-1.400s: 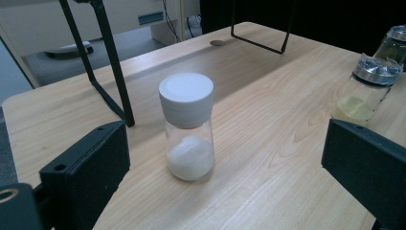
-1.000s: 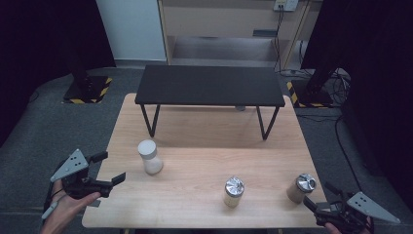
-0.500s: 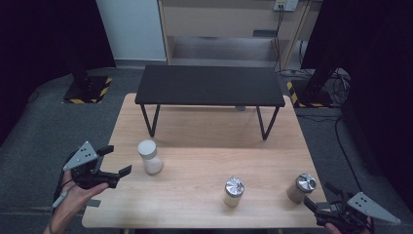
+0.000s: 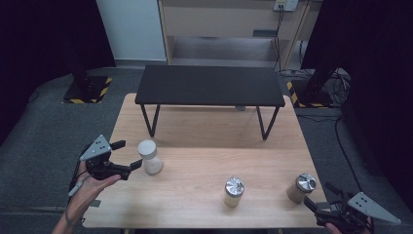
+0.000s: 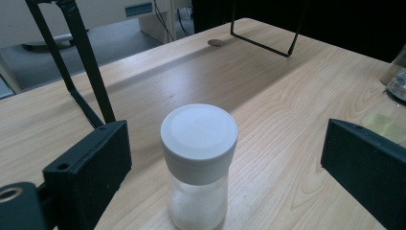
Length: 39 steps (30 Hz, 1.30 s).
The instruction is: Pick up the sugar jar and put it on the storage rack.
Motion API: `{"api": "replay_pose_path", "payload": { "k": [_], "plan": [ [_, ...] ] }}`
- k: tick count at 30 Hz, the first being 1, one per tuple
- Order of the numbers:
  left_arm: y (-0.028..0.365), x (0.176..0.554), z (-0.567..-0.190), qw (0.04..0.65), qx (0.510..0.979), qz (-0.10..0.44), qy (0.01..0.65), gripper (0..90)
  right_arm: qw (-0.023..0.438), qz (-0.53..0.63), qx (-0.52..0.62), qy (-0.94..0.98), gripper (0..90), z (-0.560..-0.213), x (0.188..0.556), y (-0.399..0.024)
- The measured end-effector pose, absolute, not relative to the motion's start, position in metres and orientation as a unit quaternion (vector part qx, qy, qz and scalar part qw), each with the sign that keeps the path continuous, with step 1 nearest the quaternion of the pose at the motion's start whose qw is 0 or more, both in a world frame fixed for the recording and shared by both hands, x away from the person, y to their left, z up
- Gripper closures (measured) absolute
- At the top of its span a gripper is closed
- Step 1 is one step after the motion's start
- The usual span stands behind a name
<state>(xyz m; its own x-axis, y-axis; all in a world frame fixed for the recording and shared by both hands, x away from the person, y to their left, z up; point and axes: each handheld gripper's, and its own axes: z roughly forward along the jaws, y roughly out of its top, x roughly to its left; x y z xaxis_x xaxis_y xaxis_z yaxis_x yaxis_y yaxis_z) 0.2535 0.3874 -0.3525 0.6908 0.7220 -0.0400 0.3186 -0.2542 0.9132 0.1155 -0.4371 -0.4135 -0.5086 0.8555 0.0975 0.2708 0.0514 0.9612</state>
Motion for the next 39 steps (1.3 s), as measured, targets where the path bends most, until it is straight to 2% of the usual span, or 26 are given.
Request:
{"api": "replay_pose_path", "payload": {
  "k": [39],
  "plan": [
    [0.365, 0.298, -0.396, 0.500, 0.772, 0.181, 0.348, 8.1, 0.268, 0.547, 0.415, 0.676, 3.4, -0.413, 0.115, -0.436]
  ]
}}
